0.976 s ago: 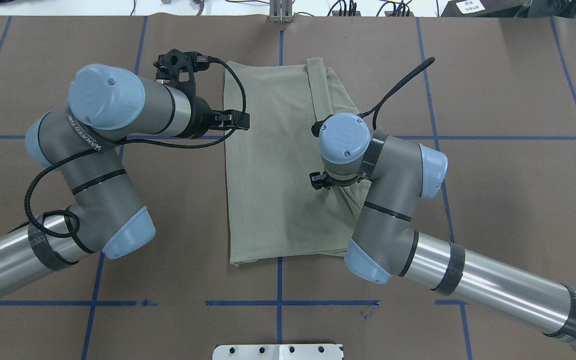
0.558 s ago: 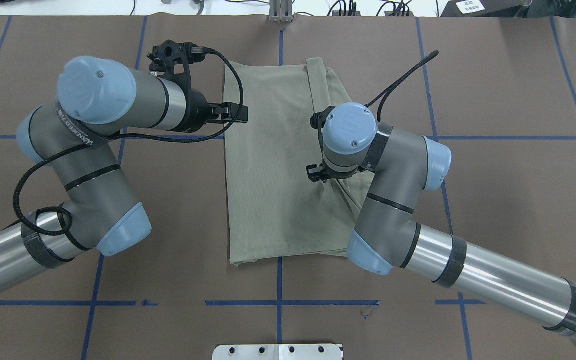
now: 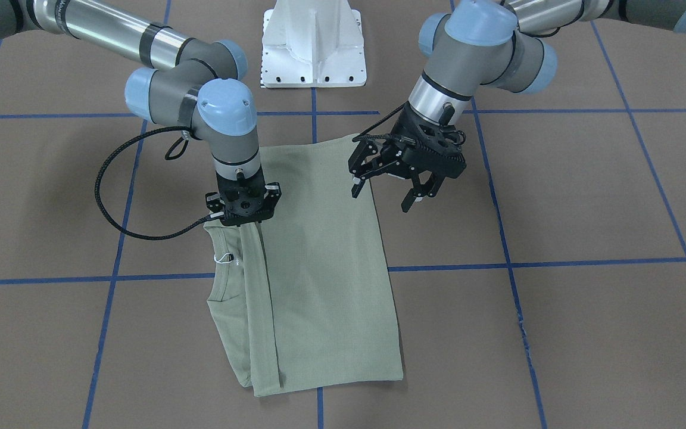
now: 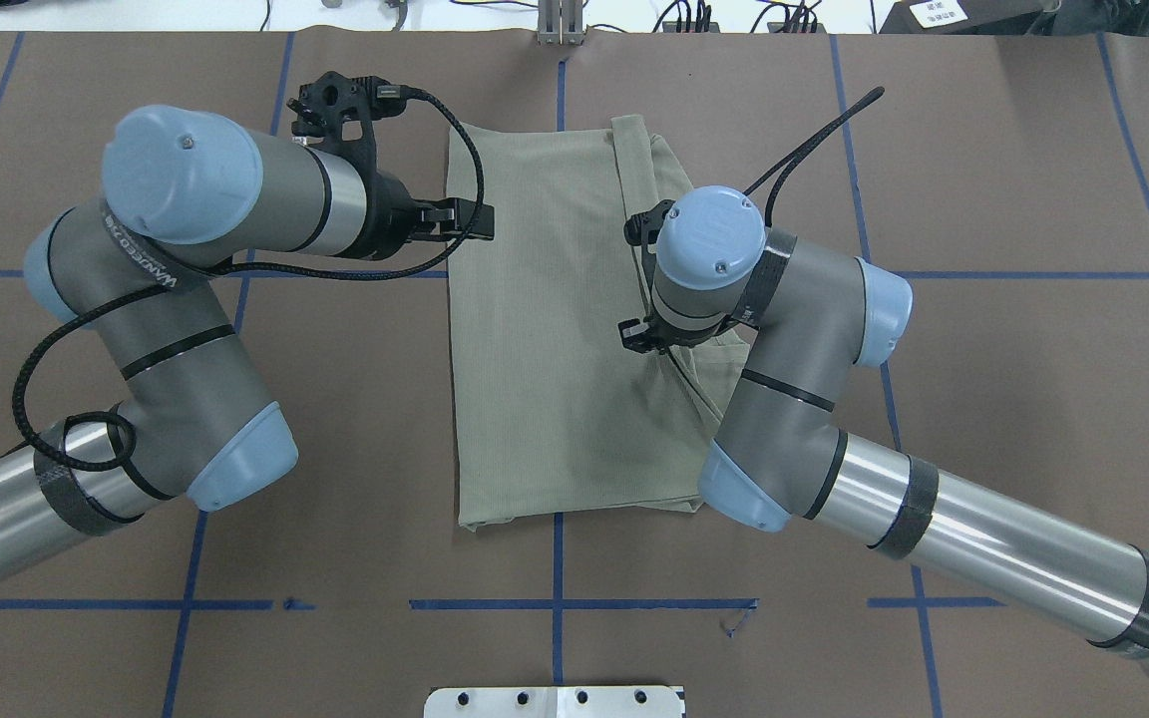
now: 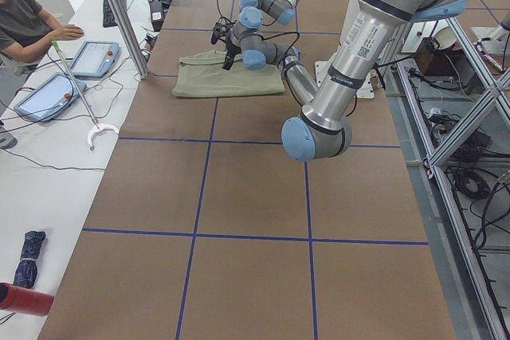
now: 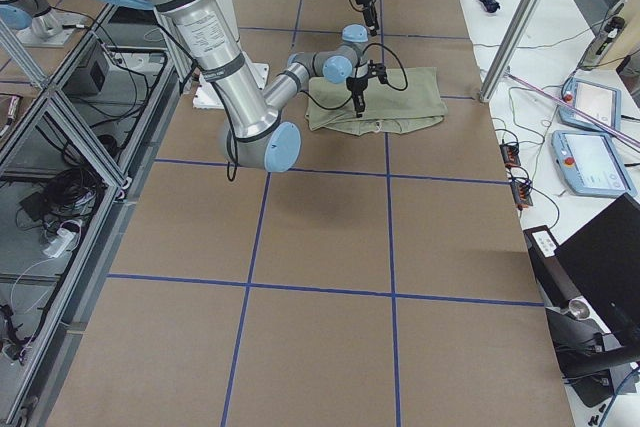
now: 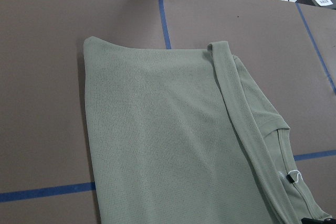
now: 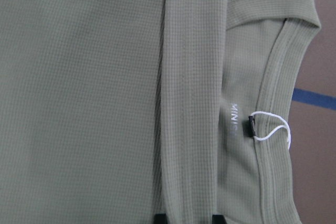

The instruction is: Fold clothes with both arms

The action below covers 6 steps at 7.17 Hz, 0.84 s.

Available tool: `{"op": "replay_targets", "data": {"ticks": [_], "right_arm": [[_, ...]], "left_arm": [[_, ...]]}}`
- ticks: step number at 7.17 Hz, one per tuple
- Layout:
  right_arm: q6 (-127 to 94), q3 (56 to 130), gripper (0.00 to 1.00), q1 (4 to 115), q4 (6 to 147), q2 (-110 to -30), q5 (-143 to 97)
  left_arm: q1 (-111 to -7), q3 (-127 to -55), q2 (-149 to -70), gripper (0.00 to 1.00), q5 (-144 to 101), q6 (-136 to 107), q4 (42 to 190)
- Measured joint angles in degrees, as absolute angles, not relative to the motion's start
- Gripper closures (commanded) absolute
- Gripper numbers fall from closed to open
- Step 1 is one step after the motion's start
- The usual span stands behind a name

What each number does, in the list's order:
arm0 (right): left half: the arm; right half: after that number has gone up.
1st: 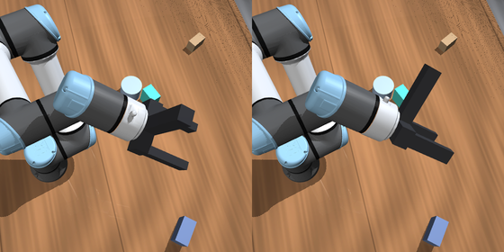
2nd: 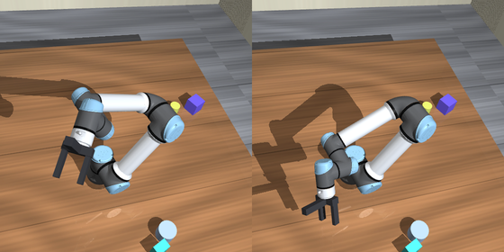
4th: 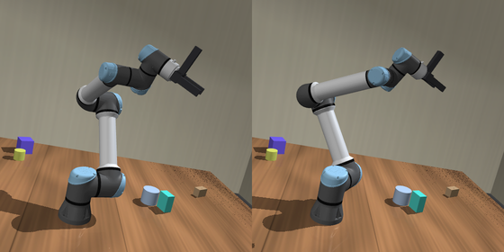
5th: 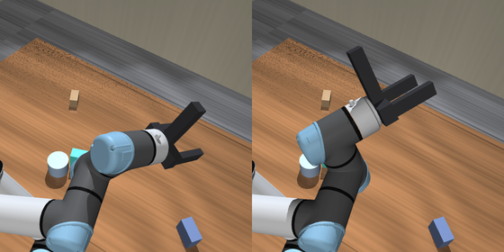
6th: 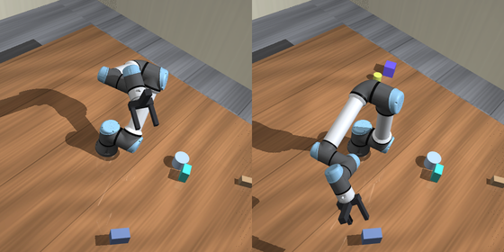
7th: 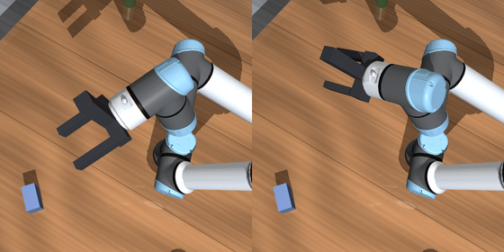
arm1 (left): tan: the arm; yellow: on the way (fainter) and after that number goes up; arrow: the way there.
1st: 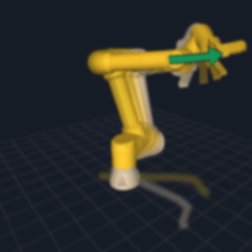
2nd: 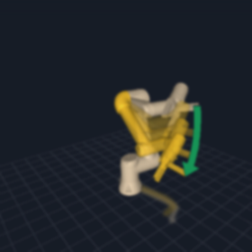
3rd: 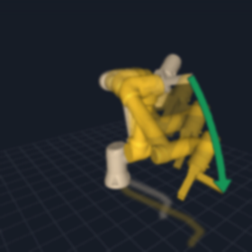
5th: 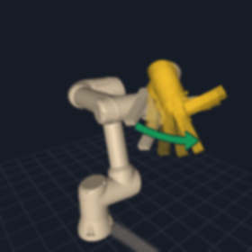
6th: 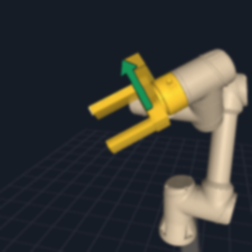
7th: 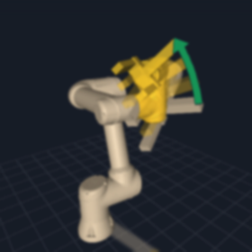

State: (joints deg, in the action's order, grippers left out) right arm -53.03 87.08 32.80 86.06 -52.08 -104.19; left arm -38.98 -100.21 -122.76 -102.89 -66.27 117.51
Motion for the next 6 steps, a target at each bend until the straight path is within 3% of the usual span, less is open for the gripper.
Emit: {"op": "replay_targets", "data": {"ticks": [6], "right_arm": [[-53.0, 86.6, 0.60, 32.5, 86.0, -51.5, -104.4]], "left_arm": [[-39.2, -101.0, -122.2, 0.00, -102.9, -66.3, 117.5]]}}
